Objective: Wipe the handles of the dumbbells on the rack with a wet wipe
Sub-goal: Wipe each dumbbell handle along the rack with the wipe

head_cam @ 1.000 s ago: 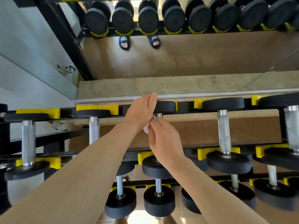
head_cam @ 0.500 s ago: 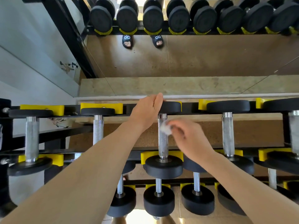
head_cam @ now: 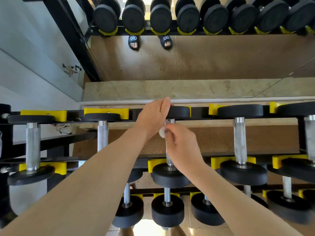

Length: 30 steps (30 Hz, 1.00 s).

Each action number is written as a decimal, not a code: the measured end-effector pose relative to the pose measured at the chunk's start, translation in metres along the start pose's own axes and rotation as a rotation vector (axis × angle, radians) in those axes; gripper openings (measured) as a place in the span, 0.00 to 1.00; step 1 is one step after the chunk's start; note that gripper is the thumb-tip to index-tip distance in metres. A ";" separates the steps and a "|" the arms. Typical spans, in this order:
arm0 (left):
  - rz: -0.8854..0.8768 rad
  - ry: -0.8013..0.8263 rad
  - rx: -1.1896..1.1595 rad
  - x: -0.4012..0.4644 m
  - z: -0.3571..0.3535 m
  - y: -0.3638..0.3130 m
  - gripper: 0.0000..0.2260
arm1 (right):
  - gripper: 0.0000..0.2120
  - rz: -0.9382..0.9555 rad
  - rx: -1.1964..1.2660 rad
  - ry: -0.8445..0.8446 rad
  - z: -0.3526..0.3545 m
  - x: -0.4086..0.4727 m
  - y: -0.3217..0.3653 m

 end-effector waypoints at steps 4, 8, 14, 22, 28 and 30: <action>0.008 0.001 0.041 0.001 -0.001 0.000 0.23 | 0.15 0.479 -0.549 0.249 -0.030 -0.006 0.010; 0.010 0.002 0.031 0.001 0.001 -0.001 0.23 | 0.15 0.546 -0.440 0.304 -0.022 -0.021 -0.004; 0.004 -0.002 0.012 0.000 0.000 -0.002 0.23 | 0.12 -0.484 0.042 0.002 0.008 -0.021 -0.080; 0.025 -0.007 0.006 0.000 0.000 0.000 0.23 | 0.10 -1.167 0.517 0.195 -0.018 -0.047 -0.085; 0.050 -0.005 0.020 0.000 -0.001 0.000 0.24 | 0.13 0.187 -0.345 0.474 -0.031 -0.031 -0.006; 0.044 -0.006 0.023 0.001 -0.001 0.000 0.24 | 0.13 0.371 -0.526 0.590 -0.035 -0.036 -0.004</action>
Point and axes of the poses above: each hand's wrist, its own x-axis towards the middle knuckle, its own z-axis out of the back of the hand, y = z × x, the point moved 8 cm from there along x, towards the middle knuckle, and after that the axes turned 10 degrees about -y, right-handed, at the moved point
